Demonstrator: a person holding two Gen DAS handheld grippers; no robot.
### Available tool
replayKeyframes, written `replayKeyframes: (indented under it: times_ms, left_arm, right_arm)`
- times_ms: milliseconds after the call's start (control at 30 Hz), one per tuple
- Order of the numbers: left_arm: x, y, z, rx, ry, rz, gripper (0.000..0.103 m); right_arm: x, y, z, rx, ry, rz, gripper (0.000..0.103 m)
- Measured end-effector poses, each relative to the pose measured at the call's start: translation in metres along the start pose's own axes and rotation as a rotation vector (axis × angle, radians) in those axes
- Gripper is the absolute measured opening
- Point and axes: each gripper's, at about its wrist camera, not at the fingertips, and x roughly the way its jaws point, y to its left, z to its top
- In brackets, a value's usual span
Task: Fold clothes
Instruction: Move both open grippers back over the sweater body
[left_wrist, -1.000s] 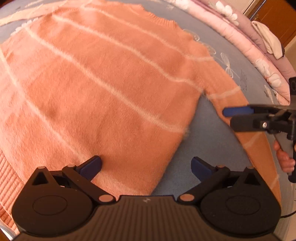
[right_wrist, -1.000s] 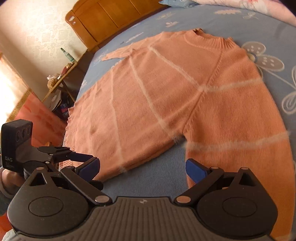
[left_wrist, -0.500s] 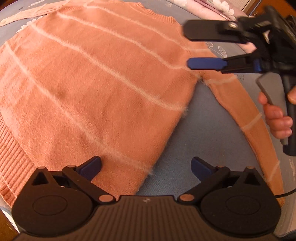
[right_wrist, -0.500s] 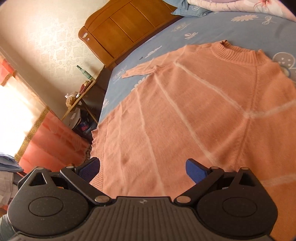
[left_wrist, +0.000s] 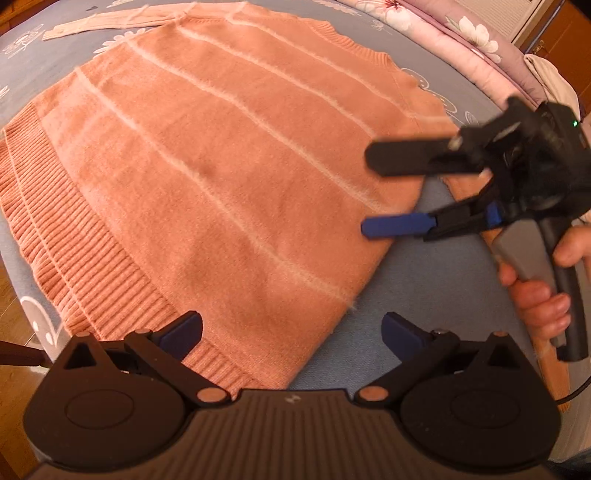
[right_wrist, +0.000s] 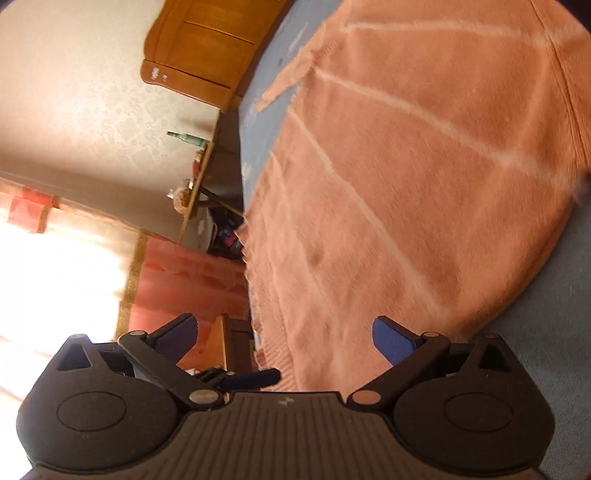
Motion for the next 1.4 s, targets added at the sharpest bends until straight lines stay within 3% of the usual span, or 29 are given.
replayKeyframes:
  times_ms: [233, 400, 500, 667, 767, 867, 967, 1100, 1267, 1400]
  left_arm:
    - [0.001, 0.007, -0.002, -0.072, -0.047, 0.039, 0.102]
    - [0.015, 0.006, 0.011, -0.1, -0.094, 0.048, 0.102]
    - [0.013, -0.002, 0.013, -0.081, -0.125, -0.03, 0.102]
    - [0.038, -0.013, 0.01, -0.043, -0.011, -0.018, 0.102]
    - [0.043, -0.022, 0.004, 0.043, -0.003, 0.025, 0.102]
    - [0.046, -0.029, 0.004, 0.08, 0.016, 0.055, 0.102]
    - [0.048, -0.029, 0.007, 0.066, 0.029, 0.061, 0.102]
    - [0.047, -0.023, 0.01, 0.013, 0.024, 0.039, 0.102]
    - [0.047, -0.017, 0.011, -0.017, 0.016, 0.014, 0.102]
    - [0.048, -0.016, 0.013, -0.015, 0.031, 0.005, 0.102]
  right_arm:
    - [-0.021, 0.017, -0.008, -0.051, -0.024, 0.016, 0.102]
    - [-0.033, 0.024, 0.003, -0.125, -0.099, -0.066, 0.102]
    - [-0.032, 0.011, 0.004, -0.129, -0.108, -0.14, 0.102]
    - [-0.035, 0.007, -0.003, -0.129, -0.118, -0.173, 0.102]
    - [-0.044, 0.023, 0.003, -0.172, -0.151, -0.18, 0.102]
    - [-0.052, 0.04, 0.022, -0.292, -0.216, -0.277, 0.102]
    - [-0.05, 0.04, 0.046, -0.392, -0.259, -0.488, 0.103]
    - [-0.042, 0.014, 0.063, -0.286, -0.162, -0.552, 0.103]
    - [-0.033, 0.021, 0.037, -0.426, -0.104, -0.614, 0.103]
    - [-0.047, 0.037, 0.039, -0.417, -0.122, -0.606, 0.103]
